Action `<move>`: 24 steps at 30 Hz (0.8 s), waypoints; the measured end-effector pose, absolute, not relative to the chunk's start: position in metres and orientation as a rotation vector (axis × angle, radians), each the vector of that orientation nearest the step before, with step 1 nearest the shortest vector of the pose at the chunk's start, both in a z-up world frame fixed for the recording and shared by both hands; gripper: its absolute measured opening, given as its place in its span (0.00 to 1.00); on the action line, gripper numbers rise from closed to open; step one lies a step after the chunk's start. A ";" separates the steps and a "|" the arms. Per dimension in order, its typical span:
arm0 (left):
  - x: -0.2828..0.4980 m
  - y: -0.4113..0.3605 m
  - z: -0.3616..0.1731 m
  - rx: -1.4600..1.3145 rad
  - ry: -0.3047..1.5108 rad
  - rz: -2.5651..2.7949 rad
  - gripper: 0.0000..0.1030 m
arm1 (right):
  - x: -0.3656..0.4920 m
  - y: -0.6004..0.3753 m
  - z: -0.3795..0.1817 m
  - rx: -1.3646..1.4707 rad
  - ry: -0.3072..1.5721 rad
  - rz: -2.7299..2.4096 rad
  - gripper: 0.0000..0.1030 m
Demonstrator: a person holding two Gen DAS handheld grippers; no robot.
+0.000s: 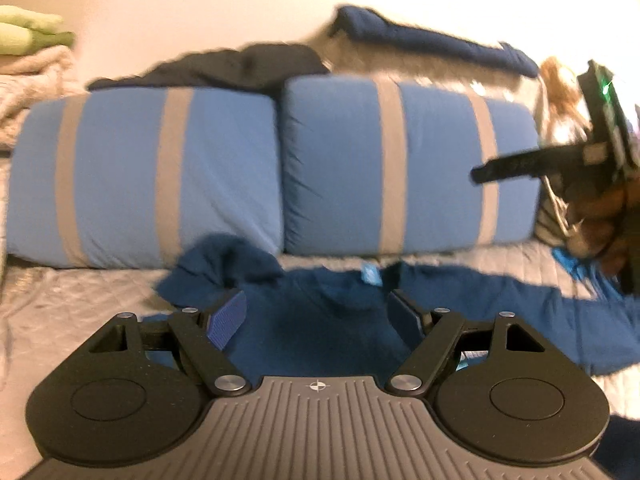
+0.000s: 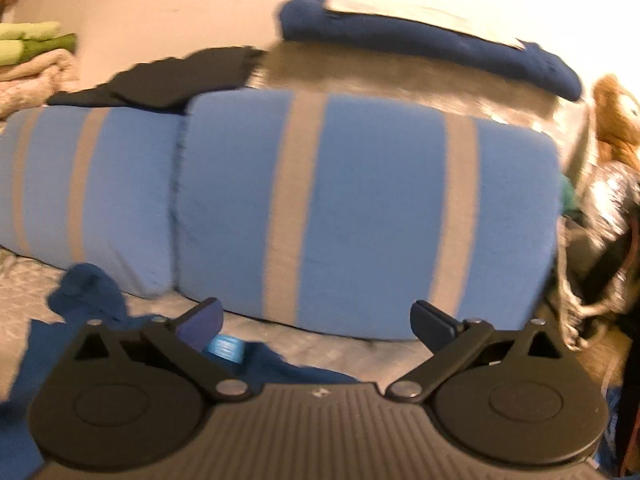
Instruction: Fold clothes
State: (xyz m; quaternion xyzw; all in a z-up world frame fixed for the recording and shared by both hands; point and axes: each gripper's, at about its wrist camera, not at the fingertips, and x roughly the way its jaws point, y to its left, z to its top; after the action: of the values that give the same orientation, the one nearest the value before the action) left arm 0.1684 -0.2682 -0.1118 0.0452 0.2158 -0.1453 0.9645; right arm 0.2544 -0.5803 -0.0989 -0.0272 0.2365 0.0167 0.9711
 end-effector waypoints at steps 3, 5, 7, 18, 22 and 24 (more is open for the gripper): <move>0.162 -0.252 -0.092 0.081 0.412 -0.260 0.75 | 0.260 -0.539 -0.090 -0.068 0.461 0.086 1.00; 0.158 -0.243 -0.082 0.091 0.393 -0.244 0.75 | 0.263 -0.512 -0.083 -0.086 0.452 0.113 1.00; 0.156 -0.234 -0.076 0.096 0.382 -0.227 0.75 | 0.262 -0.487 -0.075 -0.091 0.443 0.144 1.00; 0.168 -0.191 -0.068 0.061 0.412 -0.168 0.75 | 0.220 -0.444 -0.097 -0.015 0.445 0.266 1.00; 0.182 -0.178 -0.069 0.029 0.396 -0.167 0.75 | 0.197 -0.444 -0.137 -0.043 0.454 0.265 1.00; 0.192 -0.173 -0.072 0.023 0.403 -0.161 0.75 | 0.189 -0.445 -0.158 -0.031 0.468 0.223 1.00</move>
State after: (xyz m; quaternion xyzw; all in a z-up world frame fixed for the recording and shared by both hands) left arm 0.1918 -0.1729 -0.0724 0.0115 0.1999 -0.0801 0.9765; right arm 0.1886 -0.4455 -0.1581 -0.0151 0.2314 0.1105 0.9664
